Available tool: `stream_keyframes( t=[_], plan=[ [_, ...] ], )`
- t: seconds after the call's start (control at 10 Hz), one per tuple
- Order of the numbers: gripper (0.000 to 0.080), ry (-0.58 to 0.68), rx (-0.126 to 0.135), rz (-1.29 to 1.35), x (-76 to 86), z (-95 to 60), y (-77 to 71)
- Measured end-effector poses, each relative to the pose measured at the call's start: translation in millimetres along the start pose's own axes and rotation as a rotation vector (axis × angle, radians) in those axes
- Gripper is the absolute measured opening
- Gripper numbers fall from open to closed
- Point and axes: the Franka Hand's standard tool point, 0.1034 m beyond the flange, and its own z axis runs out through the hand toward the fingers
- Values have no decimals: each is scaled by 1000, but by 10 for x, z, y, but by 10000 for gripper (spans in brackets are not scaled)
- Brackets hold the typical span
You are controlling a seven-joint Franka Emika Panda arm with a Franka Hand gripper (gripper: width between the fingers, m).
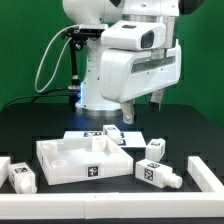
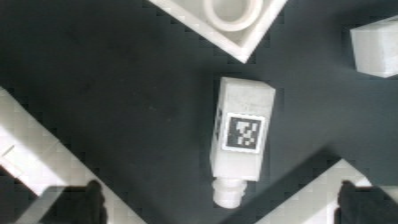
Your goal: Assemble one leg
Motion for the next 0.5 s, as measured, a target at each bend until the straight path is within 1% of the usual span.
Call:
stream_keyframes(
  t=[0.5],
  plan=[
    [649, -1, 1, 0, -2, 8, -3]
  ],
)
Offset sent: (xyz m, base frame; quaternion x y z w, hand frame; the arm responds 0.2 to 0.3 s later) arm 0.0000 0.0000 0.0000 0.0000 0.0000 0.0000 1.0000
